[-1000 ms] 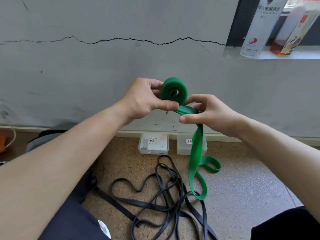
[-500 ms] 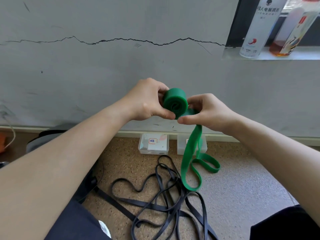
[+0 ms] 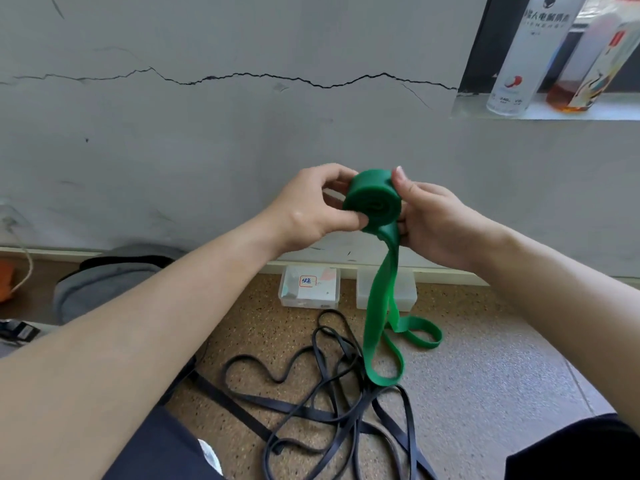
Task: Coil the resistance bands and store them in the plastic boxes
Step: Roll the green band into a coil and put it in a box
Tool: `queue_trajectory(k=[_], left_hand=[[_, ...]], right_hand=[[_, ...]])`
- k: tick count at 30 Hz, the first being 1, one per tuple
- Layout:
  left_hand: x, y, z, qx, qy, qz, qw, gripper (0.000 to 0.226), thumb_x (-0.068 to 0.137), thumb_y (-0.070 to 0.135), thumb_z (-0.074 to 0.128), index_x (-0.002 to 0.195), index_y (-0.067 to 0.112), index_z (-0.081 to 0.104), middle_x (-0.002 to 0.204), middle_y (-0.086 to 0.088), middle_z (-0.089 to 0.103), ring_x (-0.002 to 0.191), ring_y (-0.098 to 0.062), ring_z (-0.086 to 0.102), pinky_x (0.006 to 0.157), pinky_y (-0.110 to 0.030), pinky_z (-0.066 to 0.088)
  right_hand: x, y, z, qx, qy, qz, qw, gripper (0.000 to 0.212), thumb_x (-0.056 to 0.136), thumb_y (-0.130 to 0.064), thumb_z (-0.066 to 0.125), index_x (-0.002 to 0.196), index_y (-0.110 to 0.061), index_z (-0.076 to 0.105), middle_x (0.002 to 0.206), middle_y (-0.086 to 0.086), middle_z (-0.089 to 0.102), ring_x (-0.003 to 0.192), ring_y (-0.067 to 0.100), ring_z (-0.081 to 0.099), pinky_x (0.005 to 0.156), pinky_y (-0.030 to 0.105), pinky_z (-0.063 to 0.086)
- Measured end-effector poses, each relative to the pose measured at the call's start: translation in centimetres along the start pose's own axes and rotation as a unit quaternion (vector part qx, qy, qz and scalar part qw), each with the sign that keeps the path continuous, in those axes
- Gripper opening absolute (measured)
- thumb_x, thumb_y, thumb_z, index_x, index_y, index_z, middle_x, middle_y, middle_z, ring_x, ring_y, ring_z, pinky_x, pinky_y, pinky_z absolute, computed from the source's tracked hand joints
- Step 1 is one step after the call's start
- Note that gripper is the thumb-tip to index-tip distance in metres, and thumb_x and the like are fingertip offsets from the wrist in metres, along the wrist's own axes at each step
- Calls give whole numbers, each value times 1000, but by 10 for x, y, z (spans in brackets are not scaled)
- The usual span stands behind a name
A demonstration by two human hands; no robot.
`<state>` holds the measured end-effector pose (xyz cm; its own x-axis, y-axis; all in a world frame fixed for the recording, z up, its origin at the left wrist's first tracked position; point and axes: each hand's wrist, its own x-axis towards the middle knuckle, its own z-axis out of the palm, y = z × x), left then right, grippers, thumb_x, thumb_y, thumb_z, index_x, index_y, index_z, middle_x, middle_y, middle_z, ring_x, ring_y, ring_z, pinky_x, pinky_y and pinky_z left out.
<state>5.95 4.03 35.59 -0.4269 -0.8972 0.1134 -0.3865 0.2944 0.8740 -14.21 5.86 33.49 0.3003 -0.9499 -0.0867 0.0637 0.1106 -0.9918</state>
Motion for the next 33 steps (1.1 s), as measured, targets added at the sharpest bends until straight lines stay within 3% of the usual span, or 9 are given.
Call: queue_trajectory(k=[3,7,11,18,20,22,25,28,33], left_hand=[[0,-7,18,-171,37,-10,984,44,77,-1,80,116,11,63,107,-6,74,97,-15,73,84,-27,58],[8,-4,16,-156,47,9,987,45,75,-1,81,116,4,64,105,-8,74,96,-15,73,85,-26,58],[11,-2,8,-101,23,17,995,43,73,7,84,112,7,66,99,-6,77,95,-20,74,86,-37,60],[11,4,-3,-92,2,3,996,32,77,5,81,106,12,69,96,-1,77,89,-12,75,79,-21,56],[10,2,-10,-86,-1,-6,996,33,76,5,82,107,11,69,96,0,77,89,-11,75,77,-18,55],[9,0,-18,-73,-1,-12,997,34,76,5,82,106,12,69,95,1,77,89,-10,75,76,-17,54],[7,0,-25,-34,-13,-15,999,36,72,3,85,103,15,70,94,2,77,86,-11,75,74,-17,55],[7,3,-25,51,-27,-2,998,43,69,7,89,107,15,70,94,3,77,84,-7,74,77,-19,56],[8,9,-19,240,-21,26,970,48,63,28,94,105,21,73,90,7,76,84,-9,71,84,-32,56]], right_hand=[[0,-3,2,77,-16,12,997,60,91,-59,42,121,-13,66,89,15,71,76,20,64,75,30,52],[0,-3,3,122,-17,26,992,57,94,-62,34,112,-20,68,68,5,70,71,19,60,74,33,45],[-2,-2,2,113,-36,36,992,61,94,-63,30,121,-20,63,71,5,73,72,16,64,74,32,46],[4,5,1,-25,11,47,999,79,83,-83,26,121,-28,69,87,10,71,77,20,62,80,38,46],[0,5,-2,-101,-3,26,995,71,84,-79,45,119,-22,69,92,5,73,76,13,64,78,33,47],[-5,2,-4,-192,-22,-12,981,49,79,-48,80,117,-20,68,92,1,75,78,11,68,79,28,52],[-4,-2,-4,-297,0,-43,954,31,74,-18,89,101,-25,74,79,-10,75,72,5,67,74,20,51],[-1,-3,-2,-356,28,-62,932,16,74,-23,89,78,-24,74,59,-13,59,56,5,50,59,18,40],[-3,-4,-4,-308,19,-25,951,29,70,-34,90,90,-15,79,82,5,75,73,14,63,75,31,49]])
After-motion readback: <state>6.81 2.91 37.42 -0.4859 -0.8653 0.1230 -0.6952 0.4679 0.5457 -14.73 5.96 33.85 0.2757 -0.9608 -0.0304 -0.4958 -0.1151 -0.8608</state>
